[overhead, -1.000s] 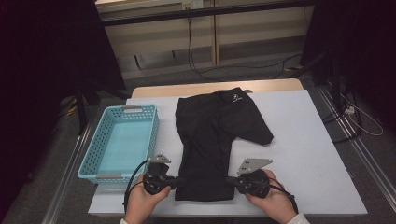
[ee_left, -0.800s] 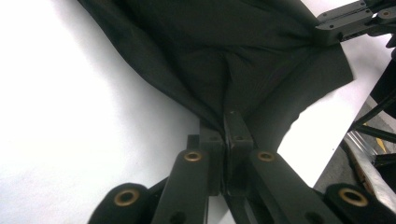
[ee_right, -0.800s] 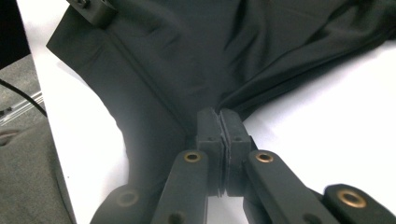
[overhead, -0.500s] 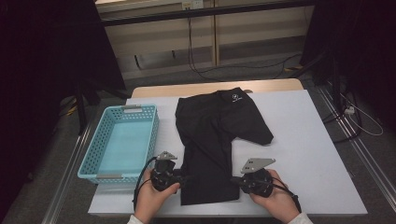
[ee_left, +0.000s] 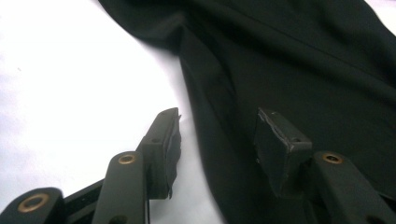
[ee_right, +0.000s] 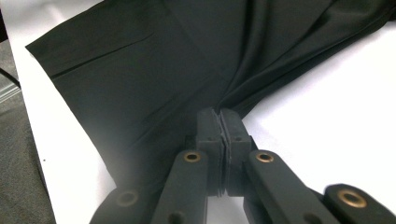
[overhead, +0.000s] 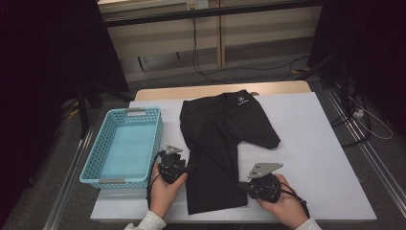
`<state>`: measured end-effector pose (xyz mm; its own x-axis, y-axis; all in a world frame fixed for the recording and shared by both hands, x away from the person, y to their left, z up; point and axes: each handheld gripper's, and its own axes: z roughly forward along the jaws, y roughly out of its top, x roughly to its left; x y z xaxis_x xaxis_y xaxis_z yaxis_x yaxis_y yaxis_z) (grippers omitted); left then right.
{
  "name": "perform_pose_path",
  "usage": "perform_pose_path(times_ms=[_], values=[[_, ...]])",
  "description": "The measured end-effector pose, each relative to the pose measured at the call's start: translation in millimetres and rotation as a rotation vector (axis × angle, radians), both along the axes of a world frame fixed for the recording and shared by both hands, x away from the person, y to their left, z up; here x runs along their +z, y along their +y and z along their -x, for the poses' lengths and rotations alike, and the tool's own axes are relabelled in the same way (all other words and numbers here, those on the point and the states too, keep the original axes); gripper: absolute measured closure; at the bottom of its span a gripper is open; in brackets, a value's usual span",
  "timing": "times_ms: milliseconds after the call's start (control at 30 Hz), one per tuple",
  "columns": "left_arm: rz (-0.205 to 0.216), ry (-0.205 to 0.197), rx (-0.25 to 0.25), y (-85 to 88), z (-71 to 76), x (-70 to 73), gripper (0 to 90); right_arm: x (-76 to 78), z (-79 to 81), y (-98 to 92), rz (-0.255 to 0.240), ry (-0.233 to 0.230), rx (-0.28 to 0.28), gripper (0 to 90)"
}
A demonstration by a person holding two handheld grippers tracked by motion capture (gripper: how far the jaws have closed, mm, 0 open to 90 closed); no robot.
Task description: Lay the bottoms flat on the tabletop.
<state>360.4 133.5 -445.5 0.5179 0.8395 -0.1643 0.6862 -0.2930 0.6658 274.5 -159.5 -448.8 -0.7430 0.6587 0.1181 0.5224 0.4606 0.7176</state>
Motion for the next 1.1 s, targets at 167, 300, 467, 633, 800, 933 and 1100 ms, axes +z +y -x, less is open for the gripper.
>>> perform_pose_path(times_ms=[167, 300, 467, 633, 800, 933, 1100], values=[[0.002, -0.012, -0.011, 0.3, -4.6, -1.9, 53.8, -0.4, -0.2, -0.6, -0.002, 0.002, 0.0, 89.0], [0.005, 0.026, -0.011, 1.4, -10.5, -0.8, 71.8, -1.6, -0.8, -0.2, 0.005, 0.011, -0.002, 89.0], [0.037, 0.082, -0.018, -0.2, -11.9, -0.2, 88.1, -1.5, -1.1, 0.8, 0.008, 0.008, 0.004, 89.0], [0.048, 0.14, -0.014, 3.8, -10.8, 5.5, 89.1, -1.7, -1.5, -0.8, 0.003, 0.009, 0.001, 89.0], [0.053, 0.115, -0.004, 13.5, -2.0, 25.6, 89.2, -1.0, -0.6, 1.6, -0.002, 0.003, 0.02, 89.0], [0.068, 0.143, 0.008, 24.0, 0.0, 30.0, 89.1, -1.0, 0.1, 6.1, -0.01, 0.005, 0.041, 89.0], [0.076, 0.156, 0.029, 30.3, -2.6, 28.8, 89.1, 1.2, 2.9, 14.2, -0.028, 0.009, 0.077, 89.0]])
